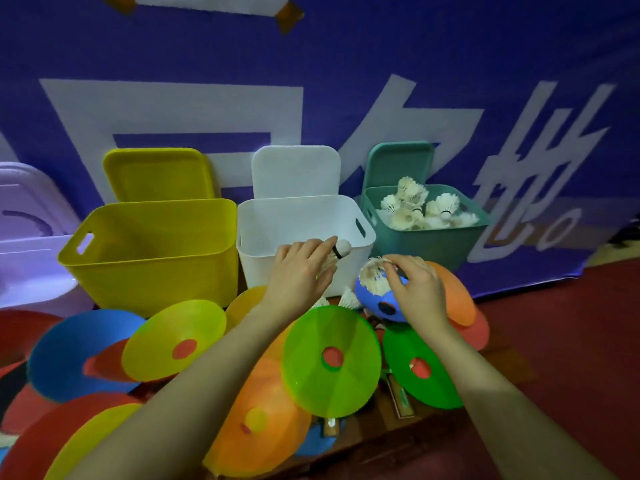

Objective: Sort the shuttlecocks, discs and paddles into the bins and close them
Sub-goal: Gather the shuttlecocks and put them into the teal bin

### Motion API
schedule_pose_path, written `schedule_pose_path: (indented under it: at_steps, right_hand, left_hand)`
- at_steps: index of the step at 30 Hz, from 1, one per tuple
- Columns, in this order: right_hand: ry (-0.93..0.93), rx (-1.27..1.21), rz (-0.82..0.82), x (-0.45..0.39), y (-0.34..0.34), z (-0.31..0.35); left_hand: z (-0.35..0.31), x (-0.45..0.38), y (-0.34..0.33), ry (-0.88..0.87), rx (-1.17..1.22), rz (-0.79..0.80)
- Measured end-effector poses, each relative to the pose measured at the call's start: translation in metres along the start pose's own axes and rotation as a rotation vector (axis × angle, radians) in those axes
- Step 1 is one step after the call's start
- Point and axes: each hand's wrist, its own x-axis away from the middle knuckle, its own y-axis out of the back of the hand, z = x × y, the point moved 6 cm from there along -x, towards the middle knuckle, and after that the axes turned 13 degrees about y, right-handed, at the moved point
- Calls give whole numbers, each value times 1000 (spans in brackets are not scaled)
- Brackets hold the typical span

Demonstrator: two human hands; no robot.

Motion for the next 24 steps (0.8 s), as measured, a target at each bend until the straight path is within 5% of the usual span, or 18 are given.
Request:
schedule_pose_path:
  at_steps: [14,24]
  right_hand:
    - [-295,-63,-12,-91,10,-210]
    - [-43,-79,81,-133,-39,-296]
  left_hand:
    - [-98,-175,-135,-22,80,157]
    - [-113,-220,-225,175,156,218]
